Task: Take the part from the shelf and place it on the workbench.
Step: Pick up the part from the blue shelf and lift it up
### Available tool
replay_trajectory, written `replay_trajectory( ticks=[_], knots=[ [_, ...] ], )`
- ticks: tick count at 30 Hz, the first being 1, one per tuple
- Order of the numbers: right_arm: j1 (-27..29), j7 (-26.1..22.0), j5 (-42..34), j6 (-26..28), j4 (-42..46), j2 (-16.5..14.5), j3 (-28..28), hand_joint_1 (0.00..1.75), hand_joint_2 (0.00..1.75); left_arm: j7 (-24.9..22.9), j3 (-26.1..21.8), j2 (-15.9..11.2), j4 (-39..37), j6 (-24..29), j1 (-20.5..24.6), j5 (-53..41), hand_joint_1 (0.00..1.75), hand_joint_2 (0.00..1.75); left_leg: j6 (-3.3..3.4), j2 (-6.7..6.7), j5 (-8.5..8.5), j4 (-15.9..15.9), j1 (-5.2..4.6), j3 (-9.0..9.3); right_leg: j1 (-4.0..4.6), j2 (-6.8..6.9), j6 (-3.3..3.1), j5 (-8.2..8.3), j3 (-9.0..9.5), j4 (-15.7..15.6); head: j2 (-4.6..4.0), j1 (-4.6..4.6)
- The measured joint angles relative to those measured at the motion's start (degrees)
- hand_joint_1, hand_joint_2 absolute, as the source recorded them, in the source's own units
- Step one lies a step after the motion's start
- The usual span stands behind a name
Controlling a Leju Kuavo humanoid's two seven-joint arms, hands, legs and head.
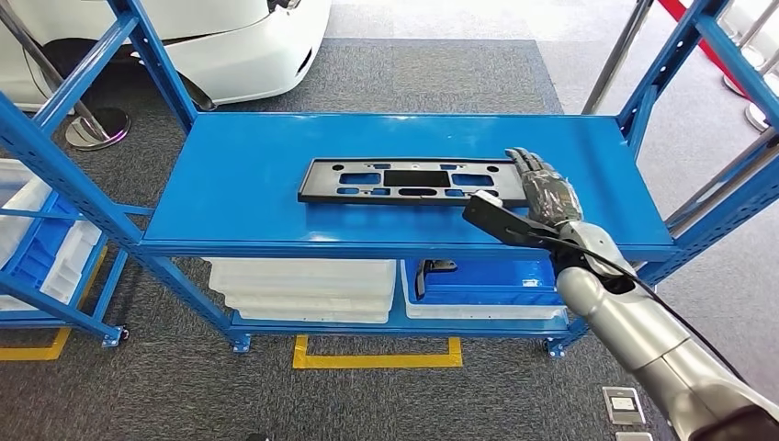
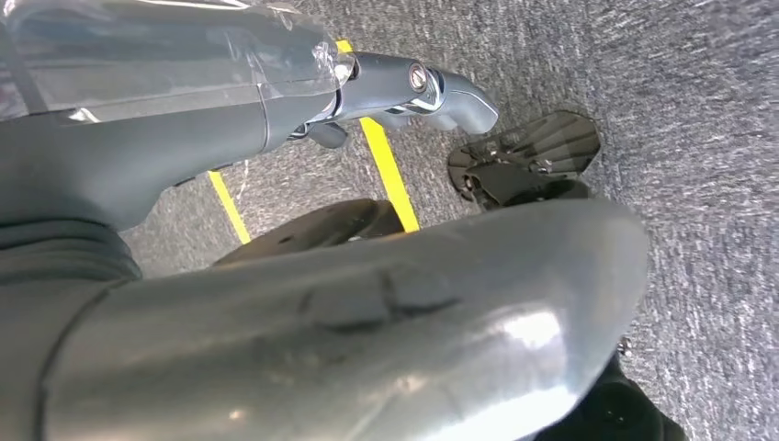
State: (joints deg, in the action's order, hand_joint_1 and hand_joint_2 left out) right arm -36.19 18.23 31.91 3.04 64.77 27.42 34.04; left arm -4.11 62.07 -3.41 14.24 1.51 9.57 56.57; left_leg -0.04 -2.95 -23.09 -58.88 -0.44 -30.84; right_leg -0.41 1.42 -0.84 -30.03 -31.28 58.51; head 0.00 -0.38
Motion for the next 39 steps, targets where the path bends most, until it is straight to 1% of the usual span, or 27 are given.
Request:
replay_trajectory(
  ticks=[7,15,23,33,39],
  knots=[
    [-3.27,-4.51,0.1,0.14,-10.13,-2.42,2.97,0.0,1.75,0.0,0.0,0.05,-0.02,-0.21,0.59,-0.84,0.0,0.0,0.04,0.06,0.02,-0.01,-0.01,-0.06,0.0,0.03,0.01,0.0,-0.06,0.0,0.0,0.1],
    [-5.42,-8.37,-1.99,0.64,-17.77,-4.57,4.73,0.0,1.75,-0.36,0.0,0.05,-0.02,-0.35,1.28,-2.13,0.0,0.0,0.05,0.08,0.03,-0.02,-0.01,-0.07,0.0,0.04,0.01,0.0,-0.06,0.0,0.0,0.11],
    [-7.45,-7.7,0.23,2.07,-21.71,-5.83,6.8,0.0,1.75,-1.19,0.01,0.05,0.01,-0.89,1.92,-3.94,0.0,0.0,0.05,0.08,0.04,-0.04,-0.01,-0.06,0.0,0.03,0.01,0.01,-0.06,0.0,0.0,0.07],
    [-9.17,-5.36,2.24,2.96,-23.86,-5.91,8.59,0.0,1.75,-1.64,0.02,0.05,-0.01,-1.18,2.11,-4.59,0.0,0.0,0.05,0.07,0.04,-0.07,-0.02,-0.07,-0.01,0.02,0.01,0.01,-0.06,0.0,0.0,0.11],
    [-9.88,-5.07,2.35,2.97,-24.59,-5.91,9.44,0.0,1.75,-1.64,0.02,0.05,-0.01,-1.18,2.09,-4.63,0.0,0.0,0.05,0.07,0.04,-0.07,-0.02,-0.06,-0.01,0.02,0.01,0.01,-0.06,0.0,0.0,0.1]
  ],
)
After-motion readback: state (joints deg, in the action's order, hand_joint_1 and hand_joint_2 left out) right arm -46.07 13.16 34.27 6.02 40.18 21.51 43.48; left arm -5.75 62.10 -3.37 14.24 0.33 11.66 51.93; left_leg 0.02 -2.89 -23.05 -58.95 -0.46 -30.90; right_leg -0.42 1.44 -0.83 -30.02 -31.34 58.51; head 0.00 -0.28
